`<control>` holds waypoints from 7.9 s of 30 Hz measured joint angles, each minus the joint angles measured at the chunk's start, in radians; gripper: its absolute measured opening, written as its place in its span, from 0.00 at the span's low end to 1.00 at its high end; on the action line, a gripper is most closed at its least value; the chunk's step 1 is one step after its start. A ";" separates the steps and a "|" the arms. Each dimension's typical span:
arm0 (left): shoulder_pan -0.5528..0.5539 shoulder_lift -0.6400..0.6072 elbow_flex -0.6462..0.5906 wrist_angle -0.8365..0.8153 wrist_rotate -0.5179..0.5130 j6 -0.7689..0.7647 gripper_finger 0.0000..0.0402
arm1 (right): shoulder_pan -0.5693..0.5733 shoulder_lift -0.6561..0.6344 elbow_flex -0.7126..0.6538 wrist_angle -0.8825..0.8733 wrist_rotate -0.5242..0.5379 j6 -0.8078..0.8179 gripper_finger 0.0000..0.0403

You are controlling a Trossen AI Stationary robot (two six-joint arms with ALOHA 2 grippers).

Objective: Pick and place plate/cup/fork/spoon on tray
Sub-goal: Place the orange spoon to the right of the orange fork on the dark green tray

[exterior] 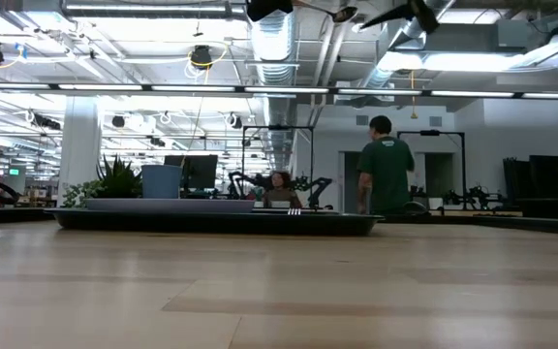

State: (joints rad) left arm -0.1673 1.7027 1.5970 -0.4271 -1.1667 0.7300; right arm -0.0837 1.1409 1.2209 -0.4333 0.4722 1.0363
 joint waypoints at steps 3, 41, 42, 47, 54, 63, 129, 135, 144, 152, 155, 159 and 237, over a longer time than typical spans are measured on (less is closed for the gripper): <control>-0.001 0.000 0.000 0.000 0.000 0.000 0.00 | -0.025 0.007 0.000 0.000 -0.006 -0.022 0.64; 0.011 -0.040 -0.002 -0.041 0.517 -0.552 0.40 | -0.148 0.027 0.001 0.054 -0.211 -0.204 0.01; 0.017 -0.051 -0.002 -0.045 0.608 -0.613 0.44 | -0.154 0.024 0.000 0.044 -0.192 -0.215 0.01; 0.066 -0.074 0.000 -0.032 0.927 -0.841 0.57 | -0.168 0.013 0.001 0.023 -0.210 -0.278 0.01; 0.253 -0.095 0.000 -0.009 1.194 -1.061 0.56 | -0.148 0.019 0.001 -0.016 -0.337 -0.373 0.01; 0.467 -0.100 -0.013 0.115 1.463 -1.216 0.53 | -0.102 -0.008 0.001 -0.041 -0.367 -0.433 0.01; 0.715 0.100 -0.036 0.277 1.969 -1.179 0.52 | -0.475 0.276 0.001 0.156 -1.073 -0.618 0.01; 0.704 0.100 -0.036 0.281 1.941 -1.160 0.49 | -0.463 0.276 0.001 0.158 -1.073 -0.618 0.01; 0.699 0.098 -0.035 0.285 1.929 -1.156 0.29 | -0.455 0.276 0.000 0.157 -1.071 -0.600 0.01; 0.704 0.097 -0.035 0.284 1.897 -1.156 0.10 | -0.450 0.276 0.000 0.163 -1.067 -0.590 0.01; 0.704 0.097 -0.034 0.287 1.902 -1.155 0.04 | -0.450 0.276 0.000 0.164 -1.067 -0.588 0.01; 0.697 0.097 -0.034 0.288 1.921 -1.142 0.01 | -0.449 0.276 0.000 0.170 -1.068 -0.588 0.01; 0.663 0.459 -0.036 0.243 1.528 -1.037 0.00 | -0.559 -0.056 0.001 -0.318 -0.907 -0.708 0.46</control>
State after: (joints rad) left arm 0.4959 2.1620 1.5612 -0.1837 0.3609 -0.3073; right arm -0.6430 1.0851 1.2217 -0.7513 -0.4351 0.3283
